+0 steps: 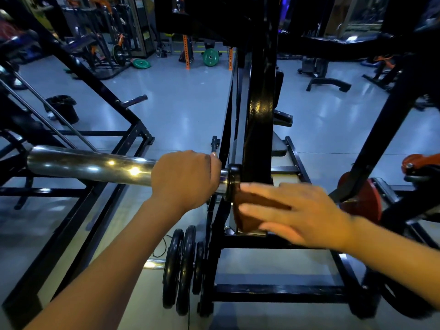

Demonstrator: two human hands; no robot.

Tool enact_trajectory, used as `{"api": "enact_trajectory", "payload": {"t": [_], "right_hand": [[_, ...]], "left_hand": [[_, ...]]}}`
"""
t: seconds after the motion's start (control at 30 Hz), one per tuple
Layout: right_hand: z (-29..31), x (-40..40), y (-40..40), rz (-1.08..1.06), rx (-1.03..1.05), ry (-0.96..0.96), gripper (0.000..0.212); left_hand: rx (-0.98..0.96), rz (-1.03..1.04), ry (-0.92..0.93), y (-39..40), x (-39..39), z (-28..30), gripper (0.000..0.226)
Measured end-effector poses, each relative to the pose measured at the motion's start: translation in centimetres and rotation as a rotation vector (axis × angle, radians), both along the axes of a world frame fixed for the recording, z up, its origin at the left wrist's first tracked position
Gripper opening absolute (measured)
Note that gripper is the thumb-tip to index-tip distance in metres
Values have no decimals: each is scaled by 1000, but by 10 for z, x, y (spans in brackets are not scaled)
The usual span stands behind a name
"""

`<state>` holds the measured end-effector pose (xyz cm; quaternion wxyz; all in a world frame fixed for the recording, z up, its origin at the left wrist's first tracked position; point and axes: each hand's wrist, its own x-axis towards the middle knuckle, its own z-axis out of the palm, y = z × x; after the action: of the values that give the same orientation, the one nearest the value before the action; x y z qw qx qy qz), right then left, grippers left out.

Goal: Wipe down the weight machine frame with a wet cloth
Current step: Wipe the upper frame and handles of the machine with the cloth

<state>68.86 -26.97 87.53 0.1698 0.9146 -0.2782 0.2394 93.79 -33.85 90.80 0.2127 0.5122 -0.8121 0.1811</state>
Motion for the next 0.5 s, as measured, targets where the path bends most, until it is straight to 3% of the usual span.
{"api": "enact_trajectory", "payload": {"t": [0.17,0.23,0.4,0.5], "right_hand": [[43,-1,-42,-306,-58,-258,45],[34,9,-26,-304,-4,-296,46],[7,10,10,-49,1,56,41],[42,4,-22,-169,-24,-35,43]], "left_hand": [[26,-11,4,0,1,0,63],[20,-5,-5,0,1,0,62],[21,8,-13,0,0,2,61],[29,1,-6,0,0,2,64]]}}
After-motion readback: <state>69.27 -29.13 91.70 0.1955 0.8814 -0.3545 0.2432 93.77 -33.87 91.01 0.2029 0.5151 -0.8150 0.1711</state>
